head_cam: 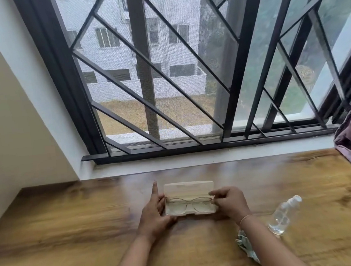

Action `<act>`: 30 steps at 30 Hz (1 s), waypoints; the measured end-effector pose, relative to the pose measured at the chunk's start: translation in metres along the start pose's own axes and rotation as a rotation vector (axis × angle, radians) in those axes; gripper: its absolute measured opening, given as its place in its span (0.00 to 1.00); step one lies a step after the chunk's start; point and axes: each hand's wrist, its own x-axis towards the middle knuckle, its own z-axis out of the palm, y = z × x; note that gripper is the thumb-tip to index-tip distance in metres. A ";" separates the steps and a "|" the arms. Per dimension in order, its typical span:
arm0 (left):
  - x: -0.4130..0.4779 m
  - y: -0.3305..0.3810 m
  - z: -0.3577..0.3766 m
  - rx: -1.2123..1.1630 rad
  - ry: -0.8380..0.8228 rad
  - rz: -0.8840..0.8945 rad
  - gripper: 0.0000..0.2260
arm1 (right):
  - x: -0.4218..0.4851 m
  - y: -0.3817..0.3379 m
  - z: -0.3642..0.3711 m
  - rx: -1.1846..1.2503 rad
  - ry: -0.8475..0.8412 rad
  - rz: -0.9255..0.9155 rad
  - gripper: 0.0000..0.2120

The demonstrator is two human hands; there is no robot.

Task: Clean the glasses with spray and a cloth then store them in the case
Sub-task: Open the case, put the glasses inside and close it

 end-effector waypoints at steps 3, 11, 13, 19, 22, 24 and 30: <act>0.000 0.000 0.001 0.018 0.016 -0.011 0.52 | -0.001 0.002 0.000 0.049 0.008 0.018 0.11; -0.003 -0.001 0.000 0.079 0.032 -0.003 0.48 | -0.005 -0.006 -0.001 0.558 0.050 0.132 0.09; -0.004 0.000 -0.001 0.067 0.028 -0.009 0.47 | -0.010 -0.013 0.003 0.608 0.004 0.158 0.09; -0.004 0.002 0.000 0.080 0.046 0.013 0.36 | -0.017 -0.015 0.004 0.698 -0.002 0.184 0.09; -0.005 0.003 0.000 0.143 0.070 0.061 0.34 | -0.019 -0.012 0.005 0.758 -0.042 0.188 0.09; -0.004 0.001 0.000 0.171 0.082 0.079 0.33 | -0.019 -0.008 0.005 0.784 -0.051 0.190 0.10; -0.003 -0.004 0.001 0.267 0.107 0.108 0.28 | -0.021 0.007 0.013 0.700 0.003 0.166 0.18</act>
